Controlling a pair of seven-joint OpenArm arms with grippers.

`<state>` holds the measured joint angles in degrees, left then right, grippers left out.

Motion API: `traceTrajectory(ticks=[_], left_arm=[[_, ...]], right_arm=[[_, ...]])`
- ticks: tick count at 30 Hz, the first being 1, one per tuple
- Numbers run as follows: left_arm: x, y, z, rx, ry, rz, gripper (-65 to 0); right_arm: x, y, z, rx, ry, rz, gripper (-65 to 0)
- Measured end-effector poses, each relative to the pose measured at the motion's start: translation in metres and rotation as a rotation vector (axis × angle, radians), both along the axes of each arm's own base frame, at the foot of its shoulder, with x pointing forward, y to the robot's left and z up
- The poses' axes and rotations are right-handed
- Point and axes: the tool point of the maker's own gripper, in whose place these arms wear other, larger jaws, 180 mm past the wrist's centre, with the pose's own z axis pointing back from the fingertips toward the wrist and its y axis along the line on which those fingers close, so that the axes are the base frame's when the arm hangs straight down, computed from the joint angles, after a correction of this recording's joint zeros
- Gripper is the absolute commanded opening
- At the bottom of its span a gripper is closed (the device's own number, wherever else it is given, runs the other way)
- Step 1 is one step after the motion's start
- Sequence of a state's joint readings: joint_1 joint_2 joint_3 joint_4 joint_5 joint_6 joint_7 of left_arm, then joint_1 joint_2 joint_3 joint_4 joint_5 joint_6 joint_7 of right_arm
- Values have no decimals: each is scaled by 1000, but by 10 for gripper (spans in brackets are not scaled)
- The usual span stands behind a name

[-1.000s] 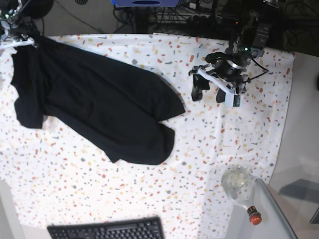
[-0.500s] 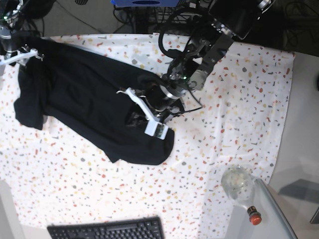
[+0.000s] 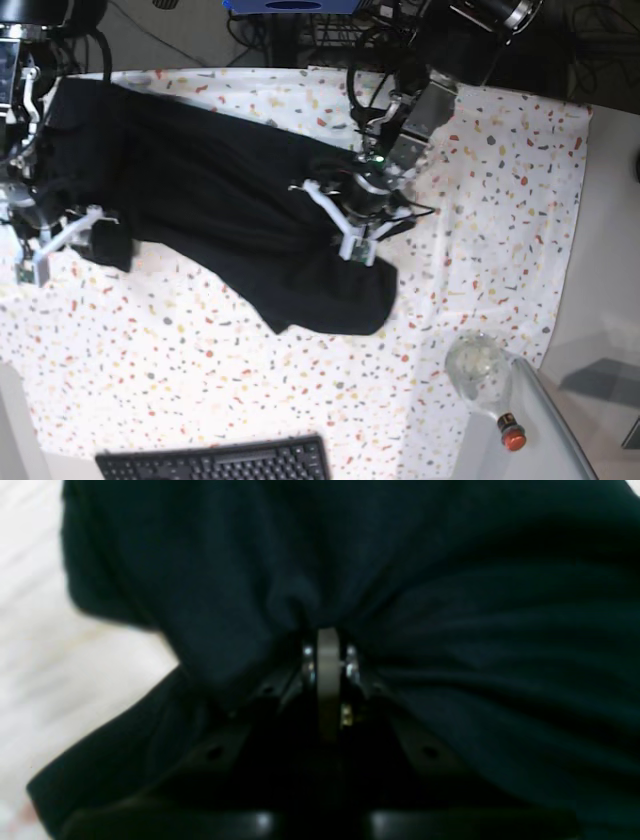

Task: Layout the t-shirt on the table in an organized manner, then fold the t-shirt properly
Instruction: 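Grasp the bunched shirt fabric with the left gripper and pull it outward, then grasp the shirt edge with both grippers and spread it apart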

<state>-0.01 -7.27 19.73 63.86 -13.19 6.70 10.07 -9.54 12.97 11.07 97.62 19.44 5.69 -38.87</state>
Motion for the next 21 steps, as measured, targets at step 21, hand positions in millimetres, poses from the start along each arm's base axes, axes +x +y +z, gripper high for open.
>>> traceTrajectory(ticks=[21], left_arm=[[-31,38,44,10,-52,67,-650]], right_arm=[[52,167,6,2,29,266,-257]])
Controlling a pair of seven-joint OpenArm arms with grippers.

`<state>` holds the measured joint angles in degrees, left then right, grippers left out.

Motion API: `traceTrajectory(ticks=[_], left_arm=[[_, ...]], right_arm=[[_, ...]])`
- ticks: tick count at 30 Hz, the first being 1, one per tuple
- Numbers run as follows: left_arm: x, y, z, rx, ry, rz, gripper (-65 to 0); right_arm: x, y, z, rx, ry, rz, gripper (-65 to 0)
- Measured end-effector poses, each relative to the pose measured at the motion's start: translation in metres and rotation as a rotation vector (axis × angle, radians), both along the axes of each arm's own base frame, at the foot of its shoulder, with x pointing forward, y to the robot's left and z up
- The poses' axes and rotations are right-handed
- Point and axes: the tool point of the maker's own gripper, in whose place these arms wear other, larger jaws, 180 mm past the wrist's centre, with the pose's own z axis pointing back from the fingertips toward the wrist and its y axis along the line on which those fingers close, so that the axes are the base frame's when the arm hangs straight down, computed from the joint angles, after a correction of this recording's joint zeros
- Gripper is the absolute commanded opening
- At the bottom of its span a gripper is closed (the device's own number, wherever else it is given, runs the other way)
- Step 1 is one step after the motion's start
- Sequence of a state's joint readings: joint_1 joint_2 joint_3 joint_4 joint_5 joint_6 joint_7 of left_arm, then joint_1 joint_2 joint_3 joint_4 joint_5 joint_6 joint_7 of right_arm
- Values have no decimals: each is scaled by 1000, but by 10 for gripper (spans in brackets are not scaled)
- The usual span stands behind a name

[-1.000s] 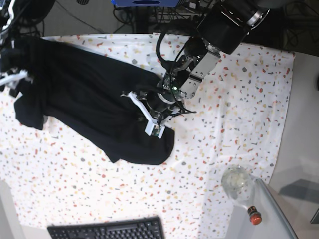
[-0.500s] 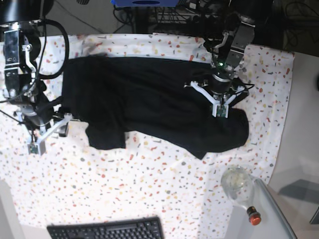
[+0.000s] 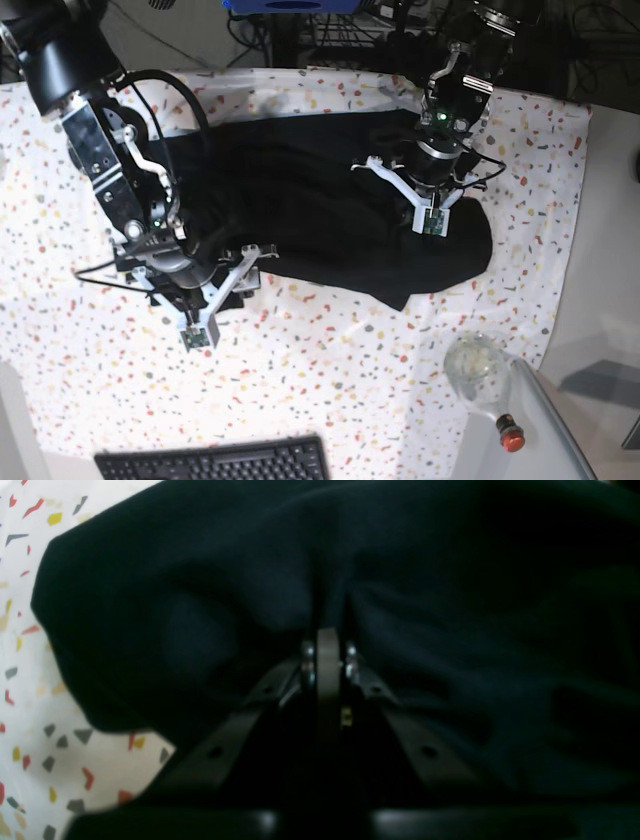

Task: Layout the t-shirt on the table in an organized manner, then fold the t-shirt properly
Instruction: 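Grasp the shirt edge with both grippers and spread it apart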

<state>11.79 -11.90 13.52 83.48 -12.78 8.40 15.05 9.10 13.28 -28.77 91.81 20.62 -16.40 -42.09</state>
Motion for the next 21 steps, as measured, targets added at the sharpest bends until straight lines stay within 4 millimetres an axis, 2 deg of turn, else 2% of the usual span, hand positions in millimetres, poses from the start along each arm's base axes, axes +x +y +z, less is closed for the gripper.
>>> traceTrajectory(ticks=[5,8,10,13,14,18,21], left_arm=[[-1,-2,9,-9,-21,-2,-650],[0,-2,6,-6,-20,-5,-650],[-2,3,-6,13,13,5,-650],[-9,6,-15,20,43,9,-650],[-11,6,-16,19,47,9,-650],[-17,8,-21,24,59,9,-650],[-22,9,-24,28,70,9,-650]], right_arm=[[19,-3,-29,-69,72,-20,-260],[27,-7,-39,-84,89,-39,-269],[35,-16,-43,-103,65,-56,-350],[34,-29,-48,-126,74,-72,-602],[32,-30,-48,-123,72,-71,-650],[11,-46,-43,-101,55,-86,-650],[-11,-71,-37,-43,48,-191,-650]])
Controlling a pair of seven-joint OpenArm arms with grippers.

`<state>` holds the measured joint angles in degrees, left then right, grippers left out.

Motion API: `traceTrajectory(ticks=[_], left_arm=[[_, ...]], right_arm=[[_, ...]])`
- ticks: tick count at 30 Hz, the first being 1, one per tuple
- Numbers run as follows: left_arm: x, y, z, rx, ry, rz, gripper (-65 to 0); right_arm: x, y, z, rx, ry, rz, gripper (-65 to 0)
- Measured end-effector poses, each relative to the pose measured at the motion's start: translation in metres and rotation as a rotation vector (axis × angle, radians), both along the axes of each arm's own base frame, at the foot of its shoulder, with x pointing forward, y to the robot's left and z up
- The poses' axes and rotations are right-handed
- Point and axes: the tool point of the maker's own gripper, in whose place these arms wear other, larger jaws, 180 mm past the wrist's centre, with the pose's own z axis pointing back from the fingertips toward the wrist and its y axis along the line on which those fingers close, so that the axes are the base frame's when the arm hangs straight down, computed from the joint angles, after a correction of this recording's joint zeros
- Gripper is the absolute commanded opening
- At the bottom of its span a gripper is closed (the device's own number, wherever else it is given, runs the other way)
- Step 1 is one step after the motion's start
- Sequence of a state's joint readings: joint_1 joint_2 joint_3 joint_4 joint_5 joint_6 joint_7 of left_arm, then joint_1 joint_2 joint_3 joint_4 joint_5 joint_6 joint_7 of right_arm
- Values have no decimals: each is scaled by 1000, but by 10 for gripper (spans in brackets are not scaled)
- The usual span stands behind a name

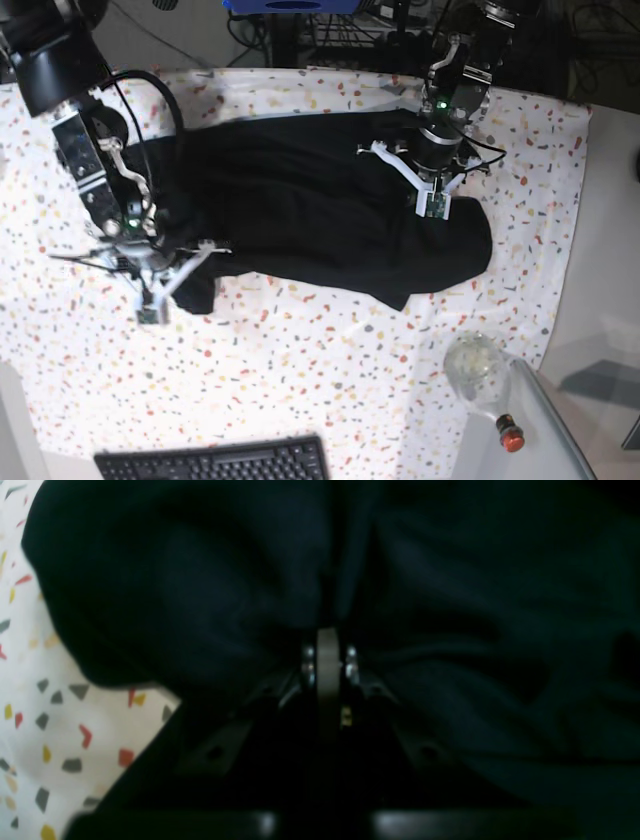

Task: Layout the t-shirt on the table in an organized manner, then fold the t-shirt properly
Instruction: 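Grasp the shirt edge with both grippers and spread it apart, then grasp the shirt's hem corners with both grippers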

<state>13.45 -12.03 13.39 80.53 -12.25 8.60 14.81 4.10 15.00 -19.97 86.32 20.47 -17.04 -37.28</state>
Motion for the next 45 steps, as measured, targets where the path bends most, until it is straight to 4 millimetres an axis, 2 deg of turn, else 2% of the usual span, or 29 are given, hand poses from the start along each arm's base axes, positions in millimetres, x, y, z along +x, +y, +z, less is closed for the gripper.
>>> traceTrajectory(ticks=[5,12,16,20,23,26,29,30,33,35,38,39,41,43,45], left_arm=[[-3,0,-2,1,7,-2,-650],[-2,0,-1,1,4,-2,-650],[1,0,0,0,-1,-2,-650],[3,0,3,0,-9,0,-650],[6,-1,13,-12,-27,-9,-650],[15,8,39,-21,-96,25,-650],[11,20,53,-23,-48,69,-650],[9,23,56,-25,-33,80,-650],[3,30,65,-24,-1,79,-650],[-3,29,69,-73,9,78,-650],[-25,41,63,-164,52,135,-411],[-34,51,58,-172,73,170,-296],[-48,69,52,-197,103,219,-128],[-58,76,50,-221,113,208,-25],[-65,84,47,-243,106,222,0]], right_arm=[[-37,-51,8,28,-19,-166,-650],[-96,-92,-17,21,80,-314,-650],[-110,-116,-20,24,88,-418,-650],[-113,-126,-19,15,89,-444,-650],[-113,-125,-19,15,88,-440,-650],[-108,-119,-18,21,85,-407,-650],[-73,-108,1,33,18,-283,-650],[-58,-108,11,28,-14,-261,-629],[-19,-119,38,-2,-113,-247,-476],[-8,-127,48,-20,-134,-248,-401],[-5,-132,62,-38,-160,-241,-330],[-6,-132,68,-45,-175,-229,-311],[-13,-131,79,-68,-188,-214,-285],[-24,-125,78,-61,-179,-202,-273],[-40,-113,69,-33,-146,-187,-270]])
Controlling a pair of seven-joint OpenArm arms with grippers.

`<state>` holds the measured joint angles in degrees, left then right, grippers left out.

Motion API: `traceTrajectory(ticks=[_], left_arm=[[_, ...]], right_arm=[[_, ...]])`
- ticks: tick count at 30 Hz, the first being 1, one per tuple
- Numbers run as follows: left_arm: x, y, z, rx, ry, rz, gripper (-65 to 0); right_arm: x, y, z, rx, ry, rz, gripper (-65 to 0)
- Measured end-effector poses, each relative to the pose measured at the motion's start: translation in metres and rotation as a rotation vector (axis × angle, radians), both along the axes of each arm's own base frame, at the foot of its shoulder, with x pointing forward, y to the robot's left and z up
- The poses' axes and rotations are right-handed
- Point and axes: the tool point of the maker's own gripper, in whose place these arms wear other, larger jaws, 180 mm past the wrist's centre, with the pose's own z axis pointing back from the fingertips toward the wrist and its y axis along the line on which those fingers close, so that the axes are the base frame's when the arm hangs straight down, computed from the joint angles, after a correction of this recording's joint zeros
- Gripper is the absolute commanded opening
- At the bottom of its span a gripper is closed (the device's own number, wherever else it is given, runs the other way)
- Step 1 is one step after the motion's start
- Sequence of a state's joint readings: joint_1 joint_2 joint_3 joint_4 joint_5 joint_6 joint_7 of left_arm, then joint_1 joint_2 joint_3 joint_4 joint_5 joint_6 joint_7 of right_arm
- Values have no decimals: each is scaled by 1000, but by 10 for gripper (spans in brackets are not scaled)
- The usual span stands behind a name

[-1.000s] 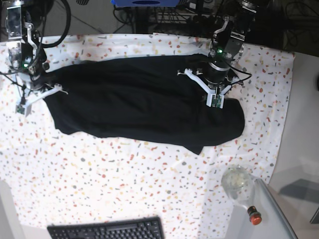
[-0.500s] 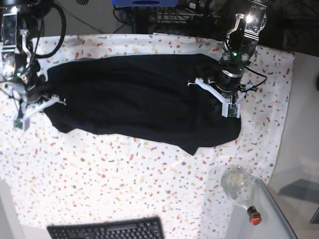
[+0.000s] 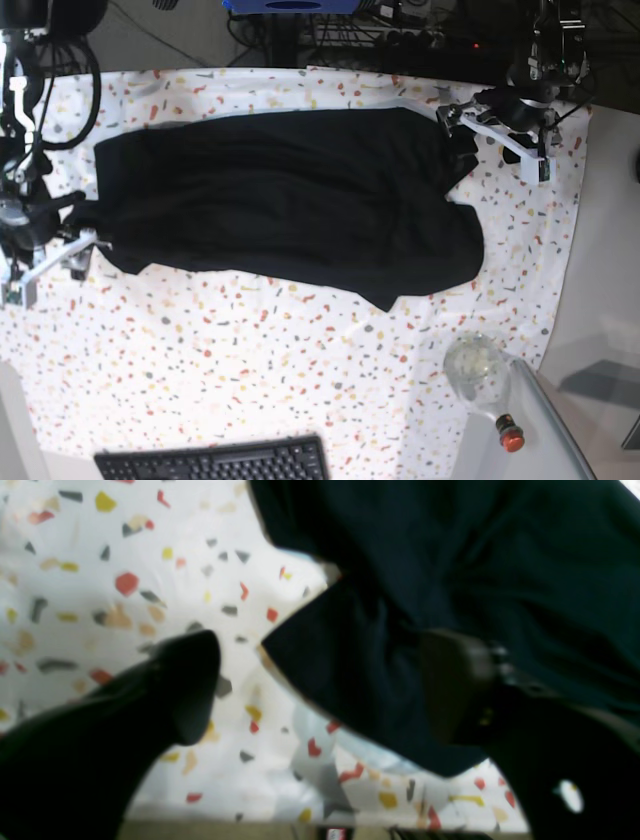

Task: Layout the t-shirt on the table in an organized manner, then fold the t-shirt properly
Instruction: 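Grasp the shirt's hem corners with both grippers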

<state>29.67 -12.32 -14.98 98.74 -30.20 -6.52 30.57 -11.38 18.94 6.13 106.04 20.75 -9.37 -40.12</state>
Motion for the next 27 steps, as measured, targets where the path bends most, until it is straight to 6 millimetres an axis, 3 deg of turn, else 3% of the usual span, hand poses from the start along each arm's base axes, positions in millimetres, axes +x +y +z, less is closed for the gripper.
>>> traceTrajectory(ticks=[6,10,13,18,22,25,27], left_arm=[[-20,2,-35,-43,38,17,0],[-6,-13,-46,-74,35,-15,0],[3,-21,-51,-93,18,-21,-18],[12,-27,-55,-98,14,-38,-239],[7,-40,-60,-125,37,-55,-469],[5,-40,-61,-122,51,-59,-624],[4,-39,-61,-119,52,-60,-650]], right_arm=[[-43,12,-32,91,87,-70,-269],[-67,0,-48,136,123,-188,-267],[-74,5,-72,144,186,-122,-272],[-87,4,-124,180,288,-151,-272],[-95,-2,-141,173,302,-172,-272],[-98,3,-148,168,317,-147,-275],[-94,15,-148,152,315,-57,-308]])
